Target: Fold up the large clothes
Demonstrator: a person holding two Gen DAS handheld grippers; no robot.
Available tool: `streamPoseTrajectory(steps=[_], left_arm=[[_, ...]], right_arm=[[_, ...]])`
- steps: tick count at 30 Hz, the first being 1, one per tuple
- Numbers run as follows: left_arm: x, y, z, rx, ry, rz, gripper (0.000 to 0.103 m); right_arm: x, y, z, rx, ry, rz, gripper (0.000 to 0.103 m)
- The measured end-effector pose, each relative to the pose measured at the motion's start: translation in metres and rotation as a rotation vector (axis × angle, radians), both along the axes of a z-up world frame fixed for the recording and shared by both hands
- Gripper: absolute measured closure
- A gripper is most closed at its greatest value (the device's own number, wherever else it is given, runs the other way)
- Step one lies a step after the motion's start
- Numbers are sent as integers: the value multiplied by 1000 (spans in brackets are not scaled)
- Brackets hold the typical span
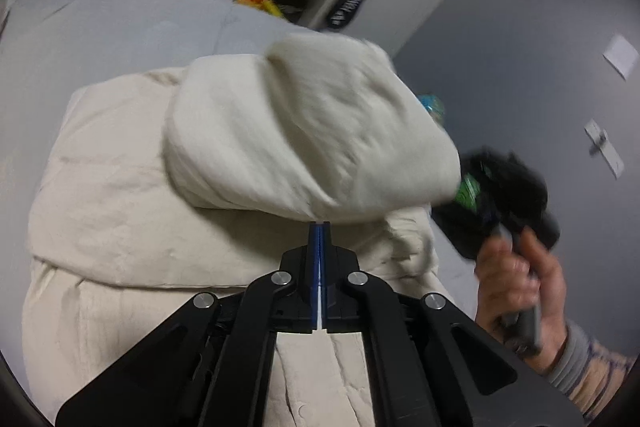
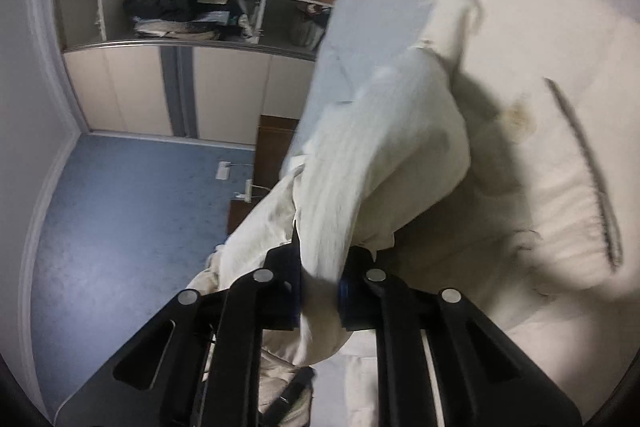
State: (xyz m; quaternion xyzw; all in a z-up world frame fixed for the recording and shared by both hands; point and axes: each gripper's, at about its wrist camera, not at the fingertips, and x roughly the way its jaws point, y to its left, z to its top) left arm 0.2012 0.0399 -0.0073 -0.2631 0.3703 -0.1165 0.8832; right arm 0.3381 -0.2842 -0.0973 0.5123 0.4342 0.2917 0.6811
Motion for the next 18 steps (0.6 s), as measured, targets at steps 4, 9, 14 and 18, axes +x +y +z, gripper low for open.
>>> streamPoseTrajectory(steps=[4,9,14,18], left_arm=[[-8,34,1,-80,-13,128,15],[5,50,-15,-191,54,112,15],[21,58,-31,-336,87,122,15],[45,54,-45,-504,102,91,15]], right_arm=[[-12,-9,-17,7,12,-14,93],[-19,-12,-25,34,15,-19,93],[-13,-7,-21,36,0,-15,93],[-14,-11,-23,29,-7,-7,93]])
